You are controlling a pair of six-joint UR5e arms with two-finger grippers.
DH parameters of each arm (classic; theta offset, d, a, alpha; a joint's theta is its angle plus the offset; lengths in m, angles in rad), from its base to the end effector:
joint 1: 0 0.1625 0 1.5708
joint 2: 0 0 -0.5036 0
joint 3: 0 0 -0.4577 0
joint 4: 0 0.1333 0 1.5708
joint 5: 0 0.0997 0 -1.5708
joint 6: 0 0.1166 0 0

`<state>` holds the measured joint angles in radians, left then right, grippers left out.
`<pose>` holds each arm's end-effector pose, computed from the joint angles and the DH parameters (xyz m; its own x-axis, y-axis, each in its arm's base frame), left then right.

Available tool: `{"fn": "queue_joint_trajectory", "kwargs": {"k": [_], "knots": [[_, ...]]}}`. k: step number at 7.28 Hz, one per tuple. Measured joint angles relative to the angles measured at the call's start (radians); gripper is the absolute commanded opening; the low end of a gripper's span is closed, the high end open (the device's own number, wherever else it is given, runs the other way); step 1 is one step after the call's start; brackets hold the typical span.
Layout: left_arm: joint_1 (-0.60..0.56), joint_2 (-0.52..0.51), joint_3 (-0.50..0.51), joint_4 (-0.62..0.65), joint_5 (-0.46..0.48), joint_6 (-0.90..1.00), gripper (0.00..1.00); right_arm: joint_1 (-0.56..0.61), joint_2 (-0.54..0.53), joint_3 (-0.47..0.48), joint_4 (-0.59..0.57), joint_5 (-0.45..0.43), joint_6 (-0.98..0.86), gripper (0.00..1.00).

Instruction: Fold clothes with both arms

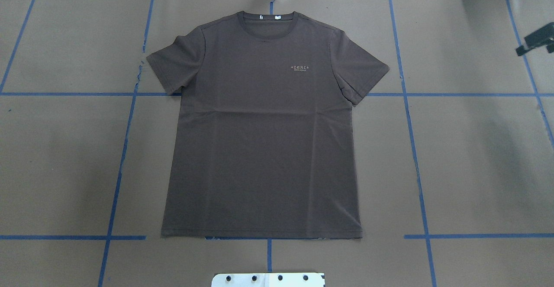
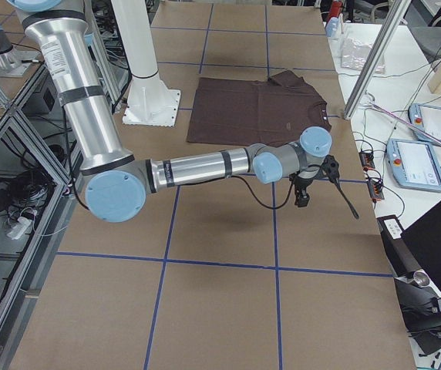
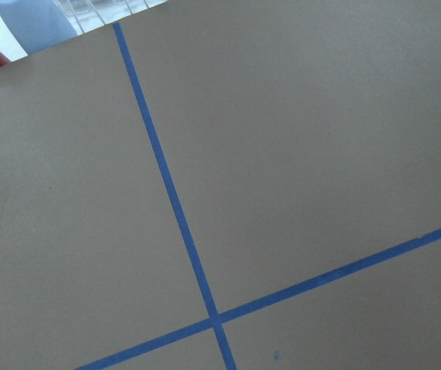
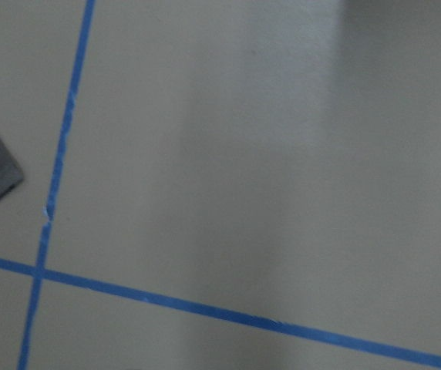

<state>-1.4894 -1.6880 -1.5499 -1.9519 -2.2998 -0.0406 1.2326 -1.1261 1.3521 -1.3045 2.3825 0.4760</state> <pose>-0.0032 -0.6454 0.6501 0.7208 0.3295 -0.6098 -0.0430 0.8994 0.4351 -0.2157 -0.7600 0.5382 0.6100 -0.1095 0.7848 0.0145 0.9918 0.1272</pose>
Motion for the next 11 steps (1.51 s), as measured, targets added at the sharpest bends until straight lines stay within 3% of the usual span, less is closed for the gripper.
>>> {"fn": "queue_joint_trajectory", "kwargs": {"k": [2,4,8,11], "knots": [[0.024,-0.014,0.006,-0.008,0.0,-0.027,1.0,-0.125,0.146,-0.156,0.169,-0.146,0.225,1.0],[0.027,-0.02,0.007,-0.011,0.0,-0.038,1.0,-0.212,0.209,-0.263,0.272,-0.231,0.326,0.99],[0.027,-0.021,0.012,-0.012,-0.001,-0.039,1.0,-0.292,0.209,-0.319,0.283,-0.302,0.34,0.99],[0.027,-0.029,0.02,-0.016,-0.001,-0.043,1.0,-0.295,0.208,-0.321,0.283,-0.286,0.344,0.99]]}}
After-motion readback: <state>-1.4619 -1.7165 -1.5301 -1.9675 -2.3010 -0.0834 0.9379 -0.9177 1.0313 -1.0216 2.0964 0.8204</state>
